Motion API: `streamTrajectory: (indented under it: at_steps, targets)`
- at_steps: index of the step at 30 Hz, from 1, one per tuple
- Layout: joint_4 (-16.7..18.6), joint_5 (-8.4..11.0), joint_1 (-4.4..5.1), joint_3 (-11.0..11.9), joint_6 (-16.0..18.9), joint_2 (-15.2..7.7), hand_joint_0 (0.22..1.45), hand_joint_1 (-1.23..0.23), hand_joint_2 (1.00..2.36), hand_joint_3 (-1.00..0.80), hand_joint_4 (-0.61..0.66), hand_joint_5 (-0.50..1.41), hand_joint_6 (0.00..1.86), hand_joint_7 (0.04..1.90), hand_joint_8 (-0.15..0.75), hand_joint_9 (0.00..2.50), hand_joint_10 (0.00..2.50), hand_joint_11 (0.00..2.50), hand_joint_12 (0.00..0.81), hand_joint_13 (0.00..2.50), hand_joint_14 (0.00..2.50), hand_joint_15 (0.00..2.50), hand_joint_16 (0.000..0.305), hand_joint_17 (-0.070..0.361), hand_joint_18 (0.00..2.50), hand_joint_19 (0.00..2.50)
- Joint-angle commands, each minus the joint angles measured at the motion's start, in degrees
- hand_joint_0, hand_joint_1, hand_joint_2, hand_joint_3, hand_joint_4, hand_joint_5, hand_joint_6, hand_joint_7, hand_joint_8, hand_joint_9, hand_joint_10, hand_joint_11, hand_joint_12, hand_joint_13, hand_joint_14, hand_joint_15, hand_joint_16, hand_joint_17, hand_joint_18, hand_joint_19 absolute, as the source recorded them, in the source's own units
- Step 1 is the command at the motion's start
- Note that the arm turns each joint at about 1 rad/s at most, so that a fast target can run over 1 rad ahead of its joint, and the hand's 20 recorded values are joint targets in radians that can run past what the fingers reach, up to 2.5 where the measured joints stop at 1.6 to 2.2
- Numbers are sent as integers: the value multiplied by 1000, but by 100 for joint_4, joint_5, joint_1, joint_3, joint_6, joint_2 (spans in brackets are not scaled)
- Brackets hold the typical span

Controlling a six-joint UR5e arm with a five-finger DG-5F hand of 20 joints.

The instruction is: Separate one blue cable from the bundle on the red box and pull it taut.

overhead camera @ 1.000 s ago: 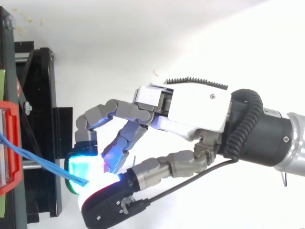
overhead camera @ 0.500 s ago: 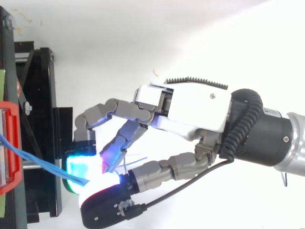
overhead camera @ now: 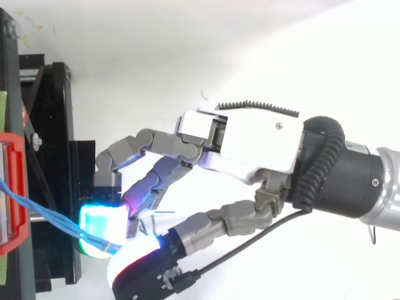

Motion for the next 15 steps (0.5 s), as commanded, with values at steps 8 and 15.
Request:
streamTrajectory:
  at_steps: [8,15]
  targets:
    - [-8,7,0,-2,0,6,615,-605,1008,-396,215,-174,853,1123,374,1029,17,649,399,992,13,427,54,121,848,607]
    - [1,-2,0,-2,0,-3,619,-734,1017,-220,193,-190,868,1087,362,964,14,664,395,962,13,424,54,121,835,605]
